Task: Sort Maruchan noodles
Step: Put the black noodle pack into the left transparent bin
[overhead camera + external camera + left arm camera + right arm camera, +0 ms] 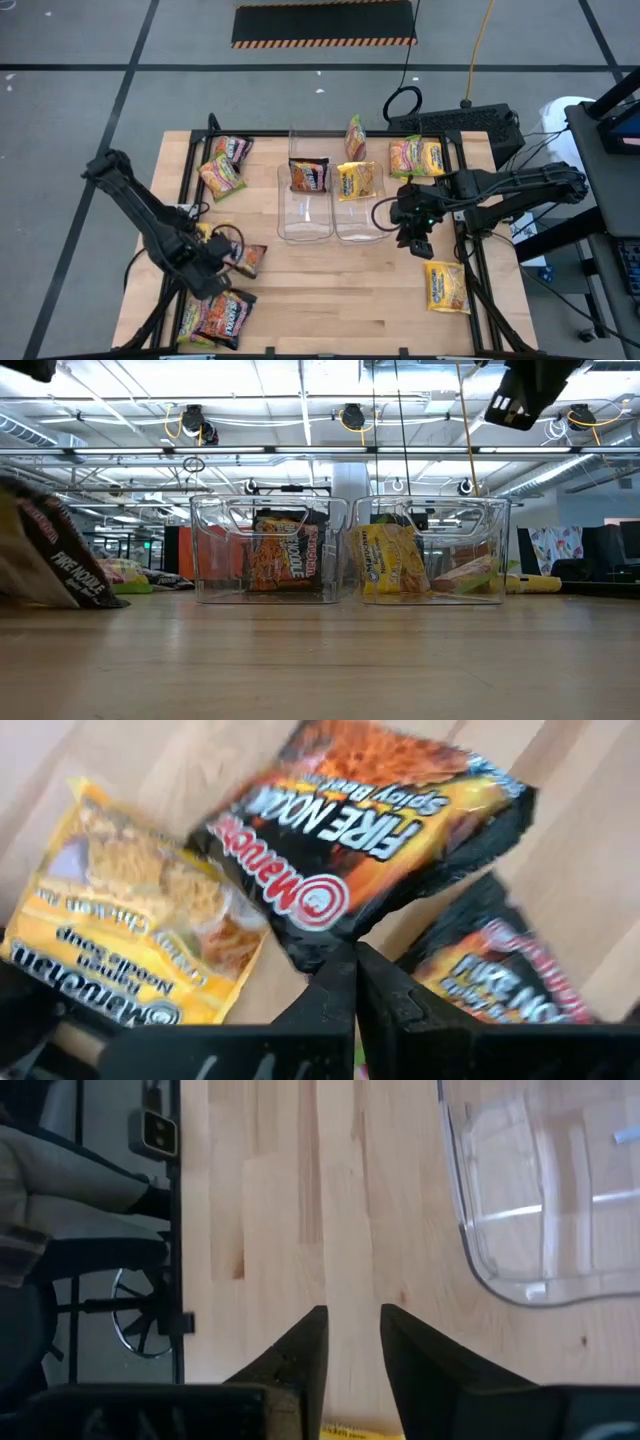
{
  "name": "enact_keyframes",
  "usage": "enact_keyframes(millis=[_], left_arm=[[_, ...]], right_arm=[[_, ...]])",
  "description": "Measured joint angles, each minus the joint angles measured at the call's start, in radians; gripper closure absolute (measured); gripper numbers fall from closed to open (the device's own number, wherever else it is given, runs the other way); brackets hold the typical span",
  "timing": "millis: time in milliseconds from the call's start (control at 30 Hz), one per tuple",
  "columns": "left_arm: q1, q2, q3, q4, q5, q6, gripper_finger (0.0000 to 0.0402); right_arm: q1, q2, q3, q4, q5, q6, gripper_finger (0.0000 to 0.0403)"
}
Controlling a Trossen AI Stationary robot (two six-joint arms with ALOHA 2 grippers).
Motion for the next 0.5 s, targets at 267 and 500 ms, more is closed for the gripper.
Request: enact_keyframes(millis=[267, 500], left_arm=[[0.052, -0.013, 0.071, -0.076, -0.045, 0.063, 0.0401], [0.098, -0.013, 0.109, -0.073, -0.076, 0.095, 0.0401]], right_arm=[[0.000, 0.000, 0.000, 0.106, 0.000, 0.000, 0.0335], [0.000, 0.000, 0.000, 0.193, 0.000, -0.002, 0.0335]])
